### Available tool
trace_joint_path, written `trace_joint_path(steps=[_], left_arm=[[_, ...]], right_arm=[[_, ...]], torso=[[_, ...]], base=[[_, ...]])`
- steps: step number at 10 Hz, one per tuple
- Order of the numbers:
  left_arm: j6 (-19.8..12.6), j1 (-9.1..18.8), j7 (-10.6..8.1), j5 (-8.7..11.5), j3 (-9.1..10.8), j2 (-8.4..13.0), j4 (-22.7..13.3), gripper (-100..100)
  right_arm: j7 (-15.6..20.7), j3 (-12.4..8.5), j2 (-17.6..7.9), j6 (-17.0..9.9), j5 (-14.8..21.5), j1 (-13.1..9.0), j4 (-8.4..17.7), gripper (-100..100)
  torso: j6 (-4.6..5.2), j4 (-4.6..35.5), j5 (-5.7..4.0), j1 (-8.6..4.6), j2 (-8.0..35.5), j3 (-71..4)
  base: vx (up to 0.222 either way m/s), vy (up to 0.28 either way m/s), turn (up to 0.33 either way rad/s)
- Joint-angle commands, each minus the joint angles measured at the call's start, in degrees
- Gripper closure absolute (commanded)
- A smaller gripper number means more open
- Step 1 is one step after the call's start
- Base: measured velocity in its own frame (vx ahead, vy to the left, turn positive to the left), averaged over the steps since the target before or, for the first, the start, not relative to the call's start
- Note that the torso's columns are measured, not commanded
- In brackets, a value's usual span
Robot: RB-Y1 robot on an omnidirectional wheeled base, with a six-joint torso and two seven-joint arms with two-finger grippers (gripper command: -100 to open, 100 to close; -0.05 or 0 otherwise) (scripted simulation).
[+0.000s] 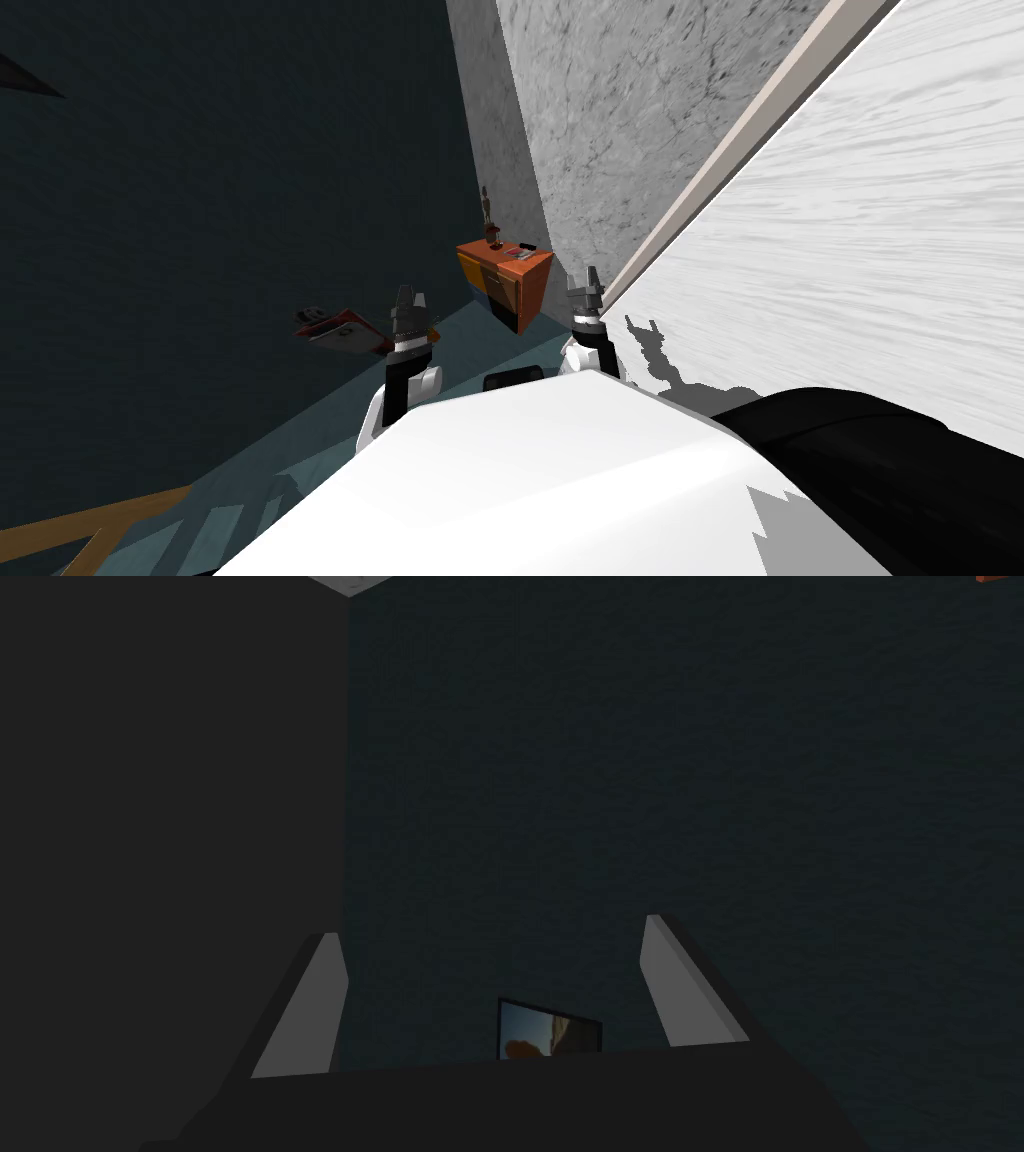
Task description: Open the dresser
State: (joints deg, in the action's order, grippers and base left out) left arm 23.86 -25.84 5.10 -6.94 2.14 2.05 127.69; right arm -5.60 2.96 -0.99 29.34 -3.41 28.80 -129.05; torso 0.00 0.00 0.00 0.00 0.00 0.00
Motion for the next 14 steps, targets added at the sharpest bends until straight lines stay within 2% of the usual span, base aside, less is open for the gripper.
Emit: trace_joint_path(steps=[1, 9, 10, 11, 13, 14], left_arm=[[0.0, 0.0, 0.00, 0.0, 0.00, 0.0, 0.0, 0], [0.0, 0.0, 0.00, 0.0, 0.00, 0.0, 0.0, 0], [-0.3, 0.4, 0.09, -0.4, -0.46, 2.3, -0.7, -100], [-0.5, 0.6, 0.15, -0.6, -0.74, 3.1, -1.1, -100], [-1.5, 1.7, 0.43, -1.8, -2.21, 5.6, -3.4, -100], [-1.8, 2.0, 0.51, -2.1, -2.61, 6.0, -4.0, -100]], right_arm=[[0.0, 0.0, 0.0, 0.0, 0.0, 0.0, 0.0, 0], [0.0, 0.0, 0.0, 0.0, 0.0, 0.0, 0.0, 0], [0.0, 0.0, 0.0, 0.0, 0.0, 0.0, 0.0, 0], [0.0, 0.0, 0.0, 0.0, 0.0, 0.0, 0.0, 0], [0.0, 0.0, 0.0, 0.0, 0.0, 0.0, 0.0, 0], [0.0, 0.0, 0.0, 0.0, 0.0, 0.0, 0.0, 0]], torso=[[0.00, 2.3, 0.00, 0.00, 2.3, -4.7], [0.00, 35.4, 0.00, 0.00, 35.4, -70.7], [0.00, 39.6, 0.00, 0.00, 39.6, -79.2], [0.01, 41.5, 0.01, 0.04, 41.4, -83.2], [0.01, 42.2, 0.01, 0.03, 42.0, -84.6], [0.00, 42.2, 0.02, 0.06, 42.0, -84.7]], base=[[0.000, 0.000, 0.000], [0.000, 0.000, 0.000], [0.043, 0.008, -0.066], [0.073, 0.005, -0.088], [0.134, 0.025, -0.175], [0.163, 0.023, -0.129]])
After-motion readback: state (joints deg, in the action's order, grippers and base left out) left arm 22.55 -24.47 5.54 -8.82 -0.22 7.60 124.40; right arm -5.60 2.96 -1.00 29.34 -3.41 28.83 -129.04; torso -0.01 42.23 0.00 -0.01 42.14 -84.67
